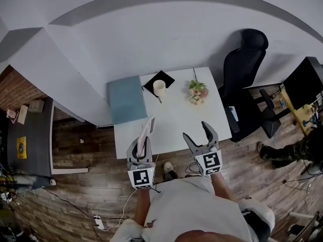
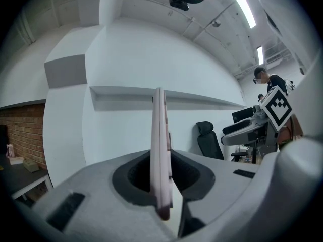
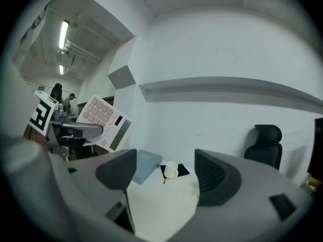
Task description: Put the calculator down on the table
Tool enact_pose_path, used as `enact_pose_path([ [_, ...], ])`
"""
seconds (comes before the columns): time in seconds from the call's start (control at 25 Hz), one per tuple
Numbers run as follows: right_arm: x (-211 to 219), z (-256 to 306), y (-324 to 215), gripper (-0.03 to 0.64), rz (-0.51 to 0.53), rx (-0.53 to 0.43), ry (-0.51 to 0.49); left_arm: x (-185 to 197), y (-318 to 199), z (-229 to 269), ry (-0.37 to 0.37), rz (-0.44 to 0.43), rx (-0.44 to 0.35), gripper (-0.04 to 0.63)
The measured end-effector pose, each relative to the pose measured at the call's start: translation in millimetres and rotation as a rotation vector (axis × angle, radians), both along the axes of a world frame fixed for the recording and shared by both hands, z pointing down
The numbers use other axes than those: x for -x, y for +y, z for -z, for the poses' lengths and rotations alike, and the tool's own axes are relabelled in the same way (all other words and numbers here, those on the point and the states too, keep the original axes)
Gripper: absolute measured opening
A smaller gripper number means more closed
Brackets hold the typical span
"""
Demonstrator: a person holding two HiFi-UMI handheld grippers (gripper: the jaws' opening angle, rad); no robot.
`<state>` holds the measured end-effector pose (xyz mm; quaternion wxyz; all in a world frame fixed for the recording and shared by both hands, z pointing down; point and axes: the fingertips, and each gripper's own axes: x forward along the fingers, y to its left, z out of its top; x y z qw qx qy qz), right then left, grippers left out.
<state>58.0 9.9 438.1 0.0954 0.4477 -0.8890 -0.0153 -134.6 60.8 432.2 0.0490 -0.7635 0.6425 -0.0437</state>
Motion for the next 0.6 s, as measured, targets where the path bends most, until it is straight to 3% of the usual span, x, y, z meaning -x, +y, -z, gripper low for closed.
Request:
enact_pose_path([
  [0.6, 20.0, -3.6, -28.3, 0.359, -0.063, 0.007, 0.032, 18.7, -42.3, -4.0, 0.031, -0.052, 0.046, 0.072],
])
